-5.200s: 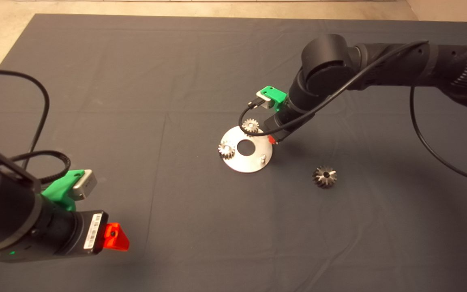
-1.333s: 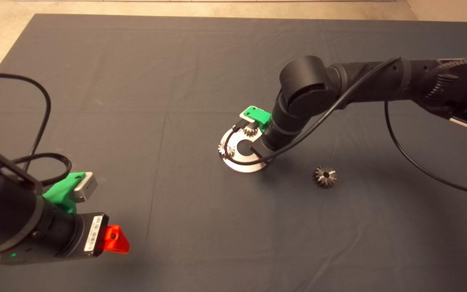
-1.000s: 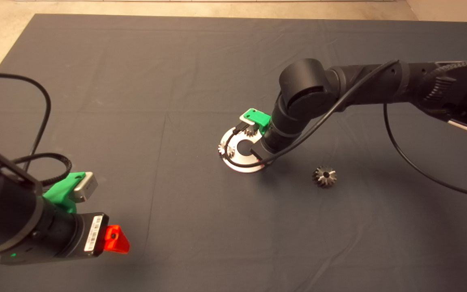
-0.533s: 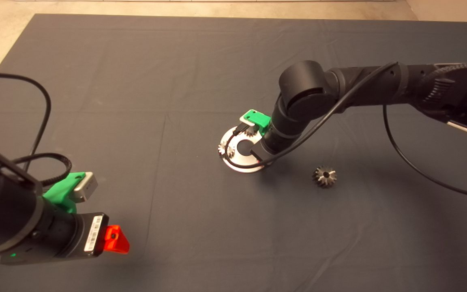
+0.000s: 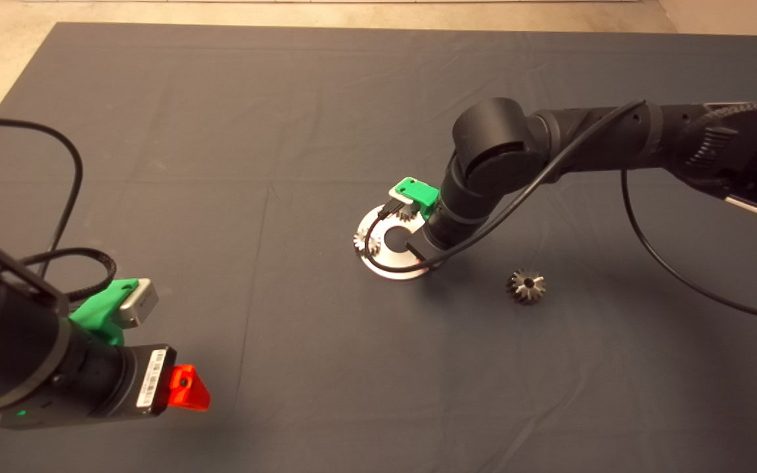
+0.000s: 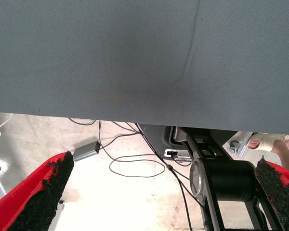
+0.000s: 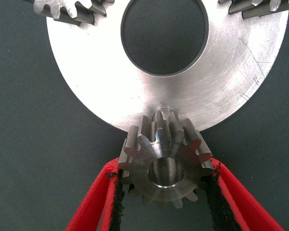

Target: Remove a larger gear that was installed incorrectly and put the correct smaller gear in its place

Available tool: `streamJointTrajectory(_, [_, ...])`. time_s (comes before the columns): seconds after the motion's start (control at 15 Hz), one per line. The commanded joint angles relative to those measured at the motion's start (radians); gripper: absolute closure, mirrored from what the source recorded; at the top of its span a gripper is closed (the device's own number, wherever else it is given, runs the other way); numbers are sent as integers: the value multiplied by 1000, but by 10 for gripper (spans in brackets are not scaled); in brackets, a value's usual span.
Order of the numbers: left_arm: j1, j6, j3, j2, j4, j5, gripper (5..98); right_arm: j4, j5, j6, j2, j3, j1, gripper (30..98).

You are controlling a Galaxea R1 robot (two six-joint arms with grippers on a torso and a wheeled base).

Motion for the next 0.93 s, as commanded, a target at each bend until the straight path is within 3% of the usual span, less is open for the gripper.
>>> streamJointTrajectory(0.0, [-4, -4, 15, -2, -20, 124, 59, 20, -2, 1, -3, 7, 34, 890])
streamJointTrajectory(0.87, [-4, -6, 15, -4, -20, 124, 59, 14, 0, 2, -5, 7, 35, 891])
